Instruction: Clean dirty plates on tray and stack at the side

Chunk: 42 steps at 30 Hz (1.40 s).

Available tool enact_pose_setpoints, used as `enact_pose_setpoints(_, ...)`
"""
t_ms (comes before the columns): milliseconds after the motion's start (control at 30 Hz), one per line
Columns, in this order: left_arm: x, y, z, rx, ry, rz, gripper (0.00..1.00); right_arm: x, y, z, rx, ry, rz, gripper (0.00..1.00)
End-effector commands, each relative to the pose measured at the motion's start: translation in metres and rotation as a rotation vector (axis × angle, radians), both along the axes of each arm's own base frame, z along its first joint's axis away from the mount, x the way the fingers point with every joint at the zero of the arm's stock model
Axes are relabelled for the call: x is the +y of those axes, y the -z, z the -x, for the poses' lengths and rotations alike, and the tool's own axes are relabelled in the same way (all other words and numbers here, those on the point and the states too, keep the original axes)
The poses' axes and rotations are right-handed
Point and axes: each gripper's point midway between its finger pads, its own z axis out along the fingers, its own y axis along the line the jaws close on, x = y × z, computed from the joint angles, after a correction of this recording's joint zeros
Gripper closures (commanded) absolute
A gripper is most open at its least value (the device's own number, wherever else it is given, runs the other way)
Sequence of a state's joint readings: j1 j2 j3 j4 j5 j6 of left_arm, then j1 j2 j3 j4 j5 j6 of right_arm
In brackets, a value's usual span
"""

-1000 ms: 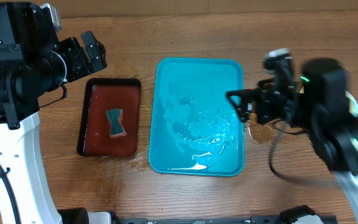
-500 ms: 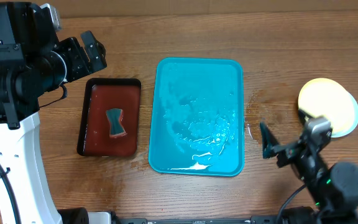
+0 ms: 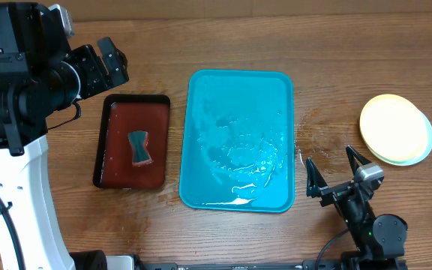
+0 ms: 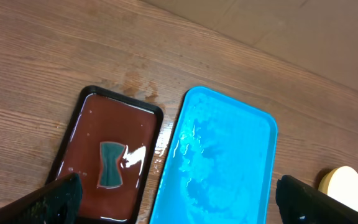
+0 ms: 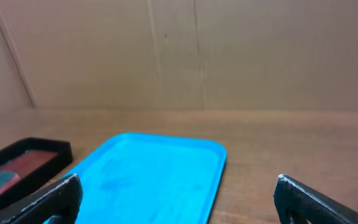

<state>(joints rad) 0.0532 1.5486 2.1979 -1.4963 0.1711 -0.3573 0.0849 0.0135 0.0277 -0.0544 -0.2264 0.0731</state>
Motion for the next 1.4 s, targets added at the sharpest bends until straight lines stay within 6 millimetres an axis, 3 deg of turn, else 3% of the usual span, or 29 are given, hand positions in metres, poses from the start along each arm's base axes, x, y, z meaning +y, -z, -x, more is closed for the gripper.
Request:
enact_pose_setpoints(0,0.001,-0.002,0.0,-0.011,0.013,-0.019,0.0,-0.002,0.003,-0.001,-0.003,0.006,-0.013,0.0)
enact_pose_setpoints(700,0.001,-0.002,0.0,-0.011,0.01,-0.022,0.0,-0.001,0.009,-0.001,0.019,0.006,-0.011,0.0)
enact_pose_setpoints(800,-0.005,-0.001,0.007,0.002,0.025,-0.032,0.0,-0.001,0.009,-0.001,0.019,0.006,-0.011,0.0)
enact_pose_setpoints(867,0.001,-0.007,0.009,-0.031,0.008,-0.118,0.0,-0.001,0.009,-0.001,0.019,0.006,-0.011,0.0)
enact_pose_setpoints(967,-0.008,-0.02,0.005,-0.134,0.026,-0.191,0.0,-0.001,0.009,-0.001,0.019,0.005,-0.011,0.0)
enact_pose_setpoints(1067,-0.03,-0.024,-0.001,-0.27,0.133,-0.259,0.0,-0.001,0.009,-0.001,0.019,0.005,-0.011,0.0)
enact_pose_setpoints(1200,-0.044,-0.009,-0.004,-0.424,0.191,-0.29,0.0,-0.001,0.009,-0.001,0.019,0.006,-0.011,0.0)
enact_pose_setpoints(1367,-0.041,0.037,0.015,-0.523,0.177,-0.278,0.0,-0.001,0.009,-0.001,0.019,0.006,-0.011,0.0)
